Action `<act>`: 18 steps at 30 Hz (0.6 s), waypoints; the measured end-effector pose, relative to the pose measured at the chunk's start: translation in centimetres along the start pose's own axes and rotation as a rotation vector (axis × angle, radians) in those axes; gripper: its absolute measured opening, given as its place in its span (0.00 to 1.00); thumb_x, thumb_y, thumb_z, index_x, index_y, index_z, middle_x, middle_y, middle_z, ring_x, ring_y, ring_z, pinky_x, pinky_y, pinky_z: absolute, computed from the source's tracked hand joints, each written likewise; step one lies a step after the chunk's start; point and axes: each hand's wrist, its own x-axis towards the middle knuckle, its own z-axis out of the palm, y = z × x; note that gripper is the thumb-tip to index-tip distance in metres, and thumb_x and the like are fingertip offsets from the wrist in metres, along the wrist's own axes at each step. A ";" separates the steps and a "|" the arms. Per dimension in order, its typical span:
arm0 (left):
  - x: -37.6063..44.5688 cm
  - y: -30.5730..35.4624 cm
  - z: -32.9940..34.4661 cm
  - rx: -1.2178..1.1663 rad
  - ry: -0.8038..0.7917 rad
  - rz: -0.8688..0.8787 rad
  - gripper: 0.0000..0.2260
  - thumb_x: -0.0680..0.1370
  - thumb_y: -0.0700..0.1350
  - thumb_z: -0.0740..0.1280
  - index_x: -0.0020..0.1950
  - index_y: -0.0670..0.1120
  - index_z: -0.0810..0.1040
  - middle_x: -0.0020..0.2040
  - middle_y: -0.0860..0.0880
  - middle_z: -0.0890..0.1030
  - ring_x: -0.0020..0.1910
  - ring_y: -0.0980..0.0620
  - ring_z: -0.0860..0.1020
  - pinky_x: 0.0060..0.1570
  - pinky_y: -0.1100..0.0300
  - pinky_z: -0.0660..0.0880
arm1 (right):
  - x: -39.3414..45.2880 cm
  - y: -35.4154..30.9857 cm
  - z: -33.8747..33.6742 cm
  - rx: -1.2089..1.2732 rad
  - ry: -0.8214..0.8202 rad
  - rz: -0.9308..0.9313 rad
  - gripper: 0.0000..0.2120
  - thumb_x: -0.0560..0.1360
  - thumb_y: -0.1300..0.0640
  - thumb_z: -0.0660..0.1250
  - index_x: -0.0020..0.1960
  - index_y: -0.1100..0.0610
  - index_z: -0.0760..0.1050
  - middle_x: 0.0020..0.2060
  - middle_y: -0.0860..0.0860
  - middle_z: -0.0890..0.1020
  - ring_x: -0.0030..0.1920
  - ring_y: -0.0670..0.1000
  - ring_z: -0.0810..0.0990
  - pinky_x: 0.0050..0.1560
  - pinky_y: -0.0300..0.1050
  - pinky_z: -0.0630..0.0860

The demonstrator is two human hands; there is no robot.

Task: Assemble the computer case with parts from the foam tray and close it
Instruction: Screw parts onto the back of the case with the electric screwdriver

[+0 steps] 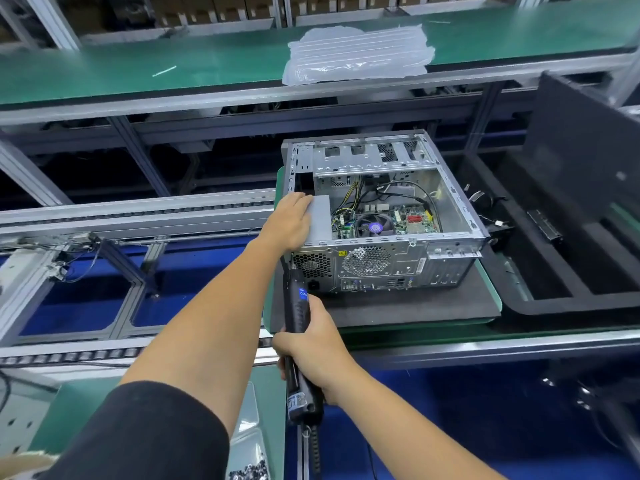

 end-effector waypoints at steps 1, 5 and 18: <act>0.0 0.0 0.0 -0.014 0.005 -0.004 0.19 0.82 0.39 0.52 0.73 0.37 0.63 0.72 0.43 0.64 0.72 0.47 0.59 0.70 0.61 0.49 | 0.0 0.0 0.1 -0.012 0.004 -0.002 0.29 0.59 0.58 0.68 0.60 0.51 0.69 0.45 0.58 0.75 0.39 0.55 0.74 0.44 0.54 0.78; 0.0 -0.1 0.0 -0.043 0.003 -0.029 0.19 0.82 0.38 0.52 0.73 0.38 0.63 0.73 0.43 0.63 0.73 0.48 0.58 0.71 0.61 0.49 | 0.1 0.0 0.2 -0.102 0.035 -0.007 0.30 0.58 0.57 0.69 0.59 0.48 0.68 0.48 0.58 0.79 0.41 0.60 0.78 0.49 0.61 0.80; 0.2 -0.1 -0.2 -0.105 0.045 -0.023 0.19 0.79 0.33 0.53 0.70 0.36 0.67 0.69 0.42 0.68 0.70 0.47 0.61 0.68 0.63 0.51 | -0.4 -1.8 0.0 -0.048 0.043 0.068 0.23 0.57 0.58 0.68 0.52 0.51 0.71 0.43 0.57 0.78 0.37 0.56 0.77 0.41 0.55 0.80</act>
